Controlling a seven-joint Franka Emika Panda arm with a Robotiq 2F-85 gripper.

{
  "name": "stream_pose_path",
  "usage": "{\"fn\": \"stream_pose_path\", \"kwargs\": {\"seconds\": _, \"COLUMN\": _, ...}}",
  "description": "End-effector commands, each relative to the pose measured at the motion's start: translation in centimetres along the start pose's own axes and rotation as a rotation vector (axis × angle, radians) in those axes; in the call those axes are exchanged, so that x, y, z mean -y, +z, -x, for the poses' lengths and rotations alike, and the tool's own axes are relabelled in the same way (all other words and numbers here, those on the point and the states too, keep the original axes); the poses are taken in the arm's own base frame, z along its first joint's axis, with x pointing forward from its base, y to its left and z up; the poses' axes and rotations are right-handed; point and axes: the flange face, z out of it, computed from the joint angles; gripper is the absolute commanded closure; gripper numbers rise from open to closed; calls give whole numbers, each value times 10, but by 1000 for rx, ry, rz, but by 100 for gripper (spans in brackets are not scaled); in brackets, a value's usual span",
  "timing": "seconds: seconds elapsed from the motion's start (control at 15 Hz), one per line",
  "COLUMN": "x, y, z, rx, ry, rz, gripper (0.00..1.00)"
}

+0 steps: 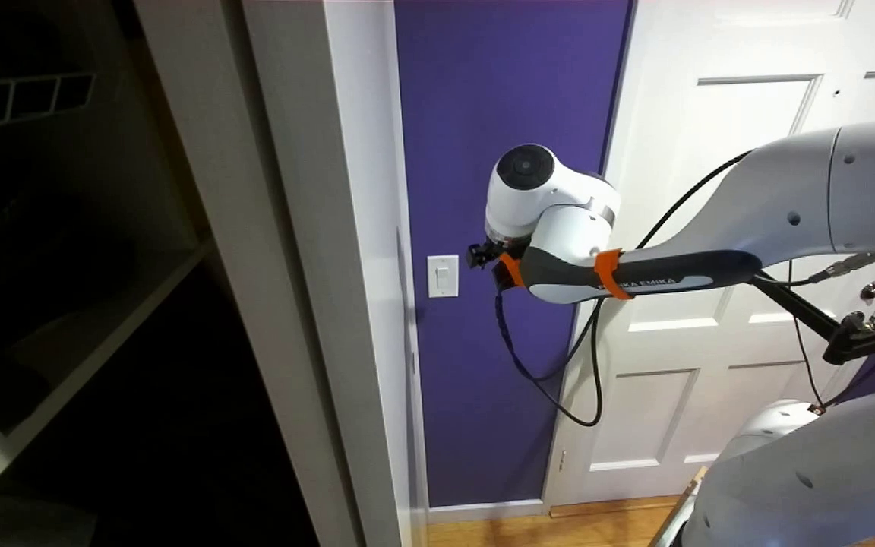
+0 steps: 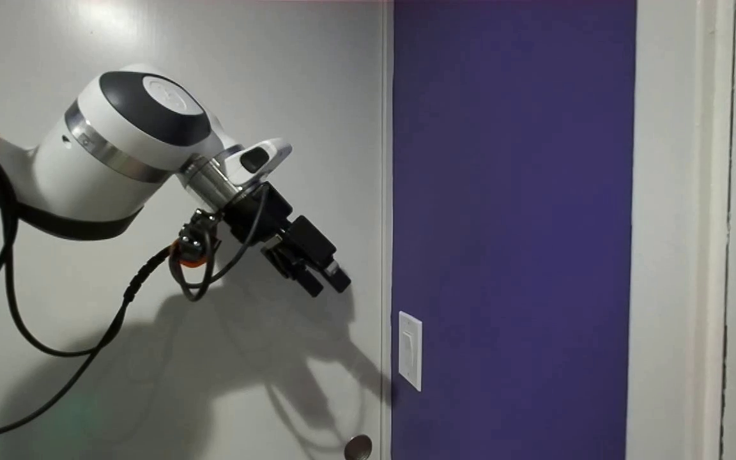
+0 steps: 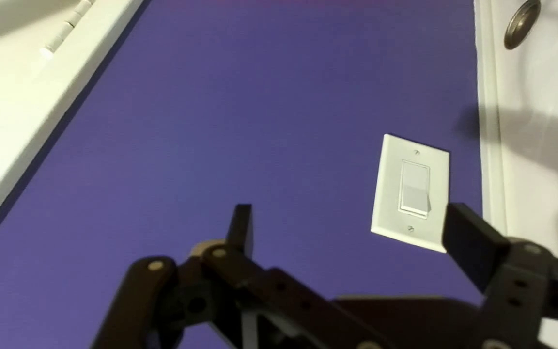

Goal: Push the light switch downwards

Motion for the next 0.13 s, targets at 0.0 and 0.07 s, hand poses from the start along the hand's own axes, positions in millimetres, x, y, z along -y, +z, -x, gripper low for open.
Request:
{"fn": "stream_pose_path", "kwargs": {"seconds": 0.0, "x": 0, "y": 1, "z": 0, "rx": 2, "ry": -1, "rz": 1, "gripper": 0}}
{"fn": "stream_pose_path", "kwargs": {"seconds": 0.07, "x": 1, "y": 1, "z": 0, "rx": 3, "ry": -2, "rz": 2, "gripper": 0}}
